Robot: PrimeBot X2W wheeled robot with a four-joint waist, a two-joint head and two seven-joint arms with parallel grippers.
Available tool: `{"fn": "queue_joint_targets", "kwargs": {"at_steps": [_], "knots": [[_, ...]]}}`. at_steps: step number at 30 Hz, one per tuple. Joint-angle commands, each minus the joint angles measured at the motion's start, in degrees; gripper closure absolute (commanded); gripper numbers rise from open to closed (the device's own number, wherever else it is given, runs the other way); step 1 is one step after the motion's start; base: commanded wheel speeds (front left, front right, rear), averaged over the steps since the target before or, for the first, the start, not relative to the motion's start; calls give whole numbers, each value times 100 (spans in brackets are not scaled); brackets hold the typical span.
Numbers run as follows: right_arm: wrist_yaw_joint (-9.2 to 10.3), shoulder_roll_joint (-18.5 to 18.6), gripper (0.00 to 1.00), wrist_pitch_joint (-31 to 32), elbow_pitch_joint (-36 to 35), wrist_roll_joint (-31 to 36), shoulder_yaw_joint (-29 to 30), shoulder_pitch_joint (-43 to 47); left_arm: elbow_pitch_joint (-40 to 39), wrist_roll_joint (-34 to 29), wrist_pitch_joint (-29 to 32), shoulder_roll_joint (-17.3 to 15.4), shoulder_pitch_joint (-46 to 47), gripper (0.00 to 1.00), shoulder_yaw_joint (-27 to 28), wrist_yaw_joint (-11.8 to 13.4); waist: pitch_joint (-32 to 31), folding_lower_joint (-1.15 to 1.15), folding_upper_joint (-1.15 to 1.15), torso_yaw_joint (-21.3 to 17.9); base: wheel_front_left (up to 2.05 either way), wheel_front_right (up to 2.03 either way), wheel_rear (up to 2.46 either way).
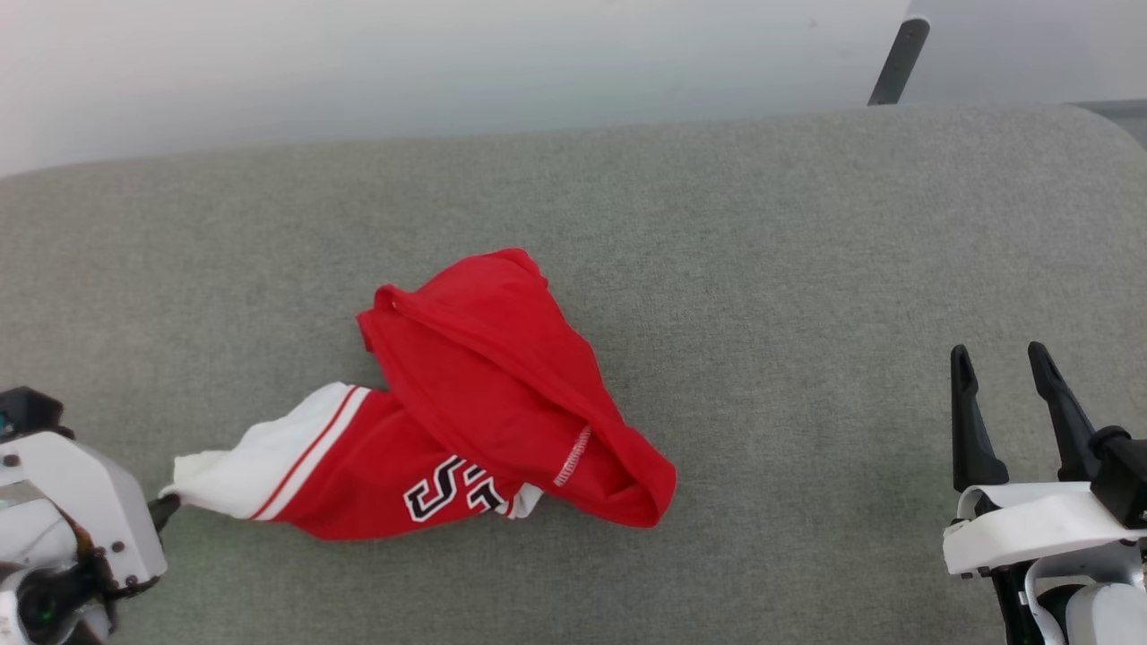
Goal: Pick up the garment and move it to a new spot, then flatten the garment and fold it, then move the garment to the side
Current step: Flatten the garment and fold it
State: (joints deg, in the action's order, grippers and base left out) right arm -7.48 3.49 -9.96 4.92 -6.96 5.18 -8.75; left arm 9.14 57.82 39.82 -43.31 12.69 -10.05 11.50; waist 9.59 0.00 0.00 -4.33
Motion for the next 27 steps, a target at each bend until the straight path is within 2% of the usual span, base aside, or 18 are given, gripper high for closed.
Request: {"fn": "queue_joint_targets", "kwargs": {"at_steps": [1, 2, 12, 20, 27], "knots": [[-2, 40, 0, 29, 10, -41, -25, 15, 21, -5, -53, 33, 7, 17, -15, -59, -44, 0, 0, 33, 0, 0, 0], [-2, 51, 0, 41, 22, -53, -46, 24, 20, -28, -113, 54, 21, 0, -21, -100, -73, 0, 0, 47, 0, 0, 0], [-2, 197, 0, 434, 7, -229, -346, 204, -321, -130, -848, 258, -207, 0, 85, -313, -549, 0, 0, 369, 0, 0, 0], [-2, 355, 0, 941, -65, -526, -761, 387, -817, -694, -2296, 452, -630, 0, 226, -513, -968, 0, 0, 762, 0, 0, 0], [-2, 462, 0, 1420, -188, -806, -1130, 504, -954, -1074, -3659, 773, -1045, 0, 324, -757, -1146, 0, 0, 1140, 0, 0, 0]]}}
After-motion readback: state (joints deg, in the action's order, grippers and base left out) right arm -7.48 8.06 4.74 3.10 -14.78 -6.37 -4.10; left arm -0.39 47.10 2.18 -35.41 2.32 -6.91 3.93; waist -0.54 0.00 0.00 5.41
